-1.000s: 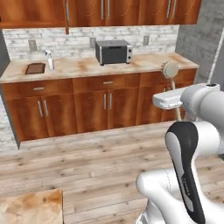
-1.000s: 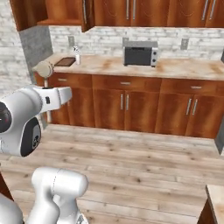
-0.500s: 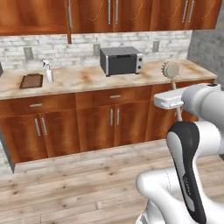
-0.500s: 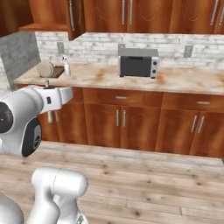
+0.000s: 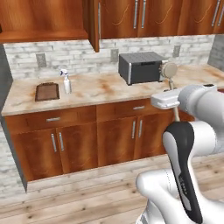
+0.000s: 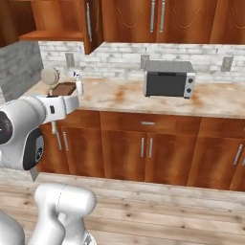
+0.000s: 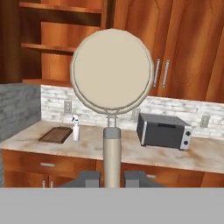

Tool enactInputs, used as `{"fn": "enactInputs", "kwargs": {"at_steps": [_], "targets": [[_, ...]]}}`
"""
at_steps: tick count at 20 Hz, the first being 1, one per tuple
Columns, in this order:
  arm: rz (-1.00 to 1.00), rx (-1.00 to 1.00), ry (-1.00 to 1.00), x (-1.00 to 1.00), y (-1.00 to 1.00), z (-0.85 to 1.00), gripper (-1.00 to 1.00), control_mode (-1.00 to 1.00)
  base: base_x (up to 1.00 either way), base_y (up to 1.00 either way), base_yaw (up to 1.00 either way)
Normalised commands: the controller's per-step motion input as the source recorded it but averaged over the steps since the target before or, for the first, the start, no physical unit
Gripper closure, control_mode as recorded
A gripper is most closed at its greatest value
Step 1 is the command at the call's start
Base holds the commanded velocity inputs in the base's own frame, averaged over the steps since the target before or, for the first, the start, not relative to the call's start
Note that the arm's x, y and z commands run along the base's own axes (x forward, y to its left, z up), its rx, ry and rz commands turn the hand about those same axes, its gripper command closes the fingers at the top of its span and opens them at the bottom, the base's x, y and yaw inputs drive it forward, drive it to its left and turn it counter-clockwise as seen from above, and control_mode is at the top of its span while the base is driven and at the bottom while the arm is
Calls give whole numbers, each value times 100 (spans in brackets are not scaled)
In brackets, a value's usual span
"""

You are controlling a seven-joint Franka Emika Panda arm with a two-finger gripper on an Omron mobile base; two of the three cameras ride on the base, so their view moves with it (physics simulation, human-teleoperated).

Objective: Grab the spray bottle from the cabinet, then place it next to the cutting board for sanitizing. Then grab the dish brush from the countertop next to the sink and place it next to the cutting board.

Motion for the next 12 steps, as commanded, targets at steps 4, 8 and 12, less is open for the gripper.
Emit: {"fn": "enactInputs", "kwargs": {"at_steps": [4,8,12], "targets": [[0,0,0,0,0,0,100,100,100,100,-15],[0,0,0,0,0,0,100,100,100,39,-3],[0,0,0,0,0,0,100,100,100,-91,18]]}}
